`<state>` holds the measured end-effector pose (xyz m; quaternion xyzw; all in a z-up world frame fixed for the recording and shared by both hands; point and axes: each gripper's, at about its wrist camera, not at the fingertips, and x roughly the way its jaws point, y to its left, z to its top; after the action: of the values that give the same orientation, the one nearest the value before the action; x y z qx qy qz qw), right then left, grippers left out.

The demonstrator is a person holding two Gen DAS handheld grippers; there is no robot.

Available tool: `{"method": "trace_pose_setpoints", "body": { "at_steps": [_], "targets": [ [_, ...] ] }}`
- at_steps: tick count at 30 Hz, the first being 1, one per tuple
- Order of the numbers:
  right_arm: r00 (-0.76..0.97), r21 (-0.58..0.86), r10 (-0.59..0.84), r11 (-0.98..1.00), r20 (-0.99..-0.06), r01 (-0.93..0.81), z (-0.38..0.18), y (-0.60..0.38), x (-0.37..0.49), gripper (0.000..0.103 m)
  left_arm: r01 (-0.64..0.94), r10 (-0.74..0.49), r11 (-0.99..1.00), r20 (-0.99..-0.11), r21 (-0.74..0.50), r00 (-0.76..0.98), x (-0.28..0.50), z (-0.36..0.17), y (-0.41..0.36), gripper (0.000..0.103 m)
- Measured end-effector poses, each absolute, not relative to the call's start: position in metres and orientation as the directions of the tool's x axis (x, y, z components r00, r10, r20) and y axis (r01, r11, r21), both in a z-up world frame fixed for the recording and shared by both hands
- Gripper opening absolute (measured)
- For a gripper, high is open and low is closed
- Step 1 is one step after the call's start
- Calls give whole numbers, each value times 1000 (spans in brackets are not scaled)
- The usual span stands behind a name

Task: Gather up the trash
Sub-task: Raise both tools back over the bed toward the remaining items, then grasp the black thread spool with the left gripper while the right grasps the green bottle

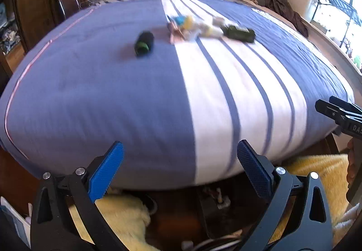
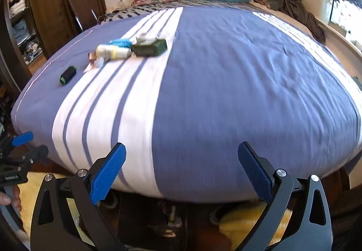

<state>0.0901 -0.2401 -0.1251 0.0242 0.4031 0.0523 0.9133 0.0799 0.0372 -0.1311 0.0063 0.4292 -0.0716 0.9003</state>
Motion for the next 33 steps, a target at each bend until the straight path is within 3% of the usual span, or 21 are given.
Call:
{"method": "trace_pose_setpoints", "body": {
  "at_steps": [9, 14, 19, 22, 27, 30, 33],
  "targets": [
    [658, 73, 136, 990, -741, -122, -121, -219, 166, 99, 89, -88, 995, -763, -40, 640, 143, -122, 58, 94],
    [644, 67, 138, 989, -752, -134, -122, -206, 207, 99, 63, -71, 997, -762, -39, 643, 182, -121, 71, 72],
    [615, 67, 144, 987, -775, -146, -128, -195, 248, 99, 64, -64, 997, -770, -30, 635, 212, -123, 75, 65],
    [606, 36, 117, 989, -787, -144, -129, -189, 266, 99, 67, -66, 997, -780, -30, 623, 227, -129, 76, 51],
    [592, 28, 120, 986, -797, -163, -132, -185, 292, 99, 70, -65, 997, -775, -27, 628, 244, -131, 77, 40],
    [583, 21, 130, 982, -802, -189, -134, -177, 302, 98, 76, -75, 997, -774, -34, 629, 254, -131, 76, 26],
    [573, 27, 150, 976, -806, -217, -135, -170, 310, 94, 86, -78, 996, -774, -30, 629, 261, -132, 73, 25]
  ]
}}
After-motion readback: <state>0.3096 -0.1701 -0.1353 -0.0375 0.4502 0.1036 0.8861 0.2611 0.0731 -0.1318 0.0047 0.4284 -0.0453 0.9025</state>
